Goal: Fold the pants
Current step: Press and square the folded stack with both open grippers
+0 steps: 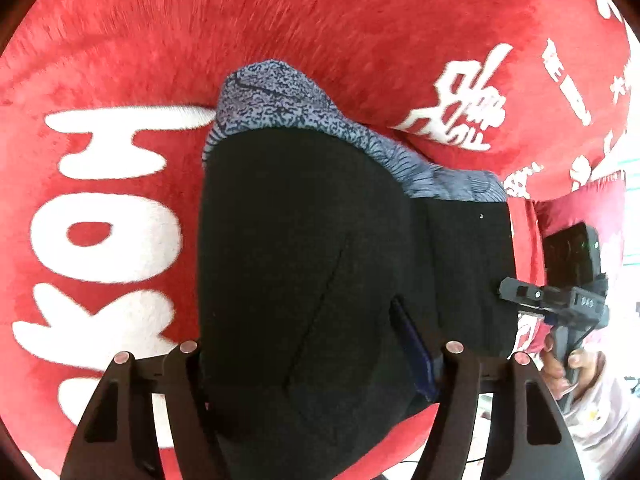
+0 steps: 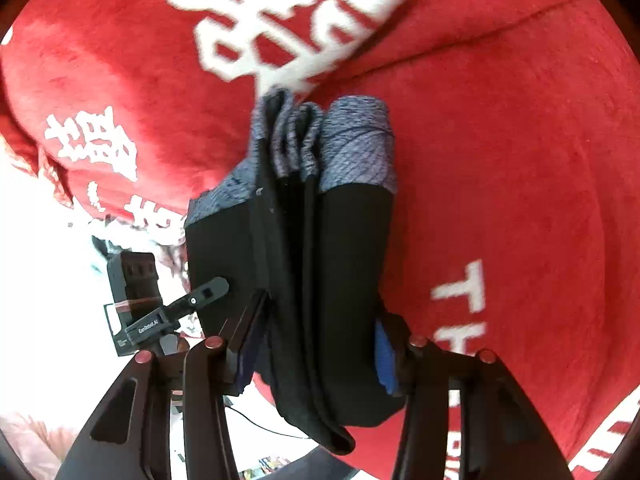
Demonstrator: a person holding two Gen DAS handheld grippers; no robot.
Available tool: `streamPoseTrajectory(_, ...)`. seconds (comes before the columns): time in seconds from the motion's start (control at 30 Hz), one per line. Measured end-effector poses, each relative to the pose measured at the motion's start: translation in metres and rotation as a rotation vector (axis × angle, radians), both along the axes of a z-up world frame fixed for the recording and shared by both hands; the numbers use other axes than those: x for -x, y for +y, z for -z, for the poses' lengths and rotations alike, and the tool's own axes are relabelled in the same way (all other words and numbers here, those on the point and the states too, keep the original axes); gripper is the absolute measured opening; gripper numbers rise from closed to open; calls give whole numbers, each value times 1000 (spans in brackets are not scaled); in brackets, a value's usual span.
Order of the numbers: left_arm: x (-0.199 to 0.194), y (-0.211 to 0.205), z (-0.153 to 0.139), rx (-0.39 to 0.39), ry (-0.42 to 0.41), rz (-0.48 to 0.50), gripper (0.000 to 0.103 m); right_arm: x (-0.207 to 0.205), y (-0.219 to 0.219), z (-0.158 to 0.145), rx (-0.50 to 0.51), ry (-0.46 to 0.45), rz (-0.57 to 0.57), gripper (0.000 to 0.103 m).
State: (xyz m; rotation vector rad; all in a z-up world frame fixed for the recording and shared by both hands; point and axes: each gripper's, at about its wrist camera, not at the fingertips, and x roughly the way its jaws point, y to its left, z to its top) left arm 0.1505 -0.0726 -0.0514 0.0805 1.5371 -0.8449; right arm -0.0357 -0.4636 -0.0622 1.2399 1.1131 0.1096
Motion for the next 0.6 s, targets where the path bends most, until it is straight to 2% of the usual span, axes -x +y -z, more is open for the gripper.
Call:
streamPoseTrajectory(0.17,15,34,-19,-38,-43,10,71,9,35,-11,-49,-9,-25,51)
streamPoseTrajectory(0.27,16,65,-15,-79,-48,-23,71,16,64,-9,-75,-7,-39,51)
streamPoseTrajectory(0.3,17,74,-9,-116,-59,-42,71,13,72,-5,-70,1,-53,51)
streamPoseTrajectory(0.4,16,91,14,-257,-86,-79,81,2,99,10,-8,75,-108,52)
streamPoseTrajectory(0.47,15,100,13,-268,-106,-111,85,-4,112,19,92,175,-162,66)
streamPoseTrajectory(0.6,20,108,-9,-298,-213,-111,85,-9,118,4,220,225,-204,69)
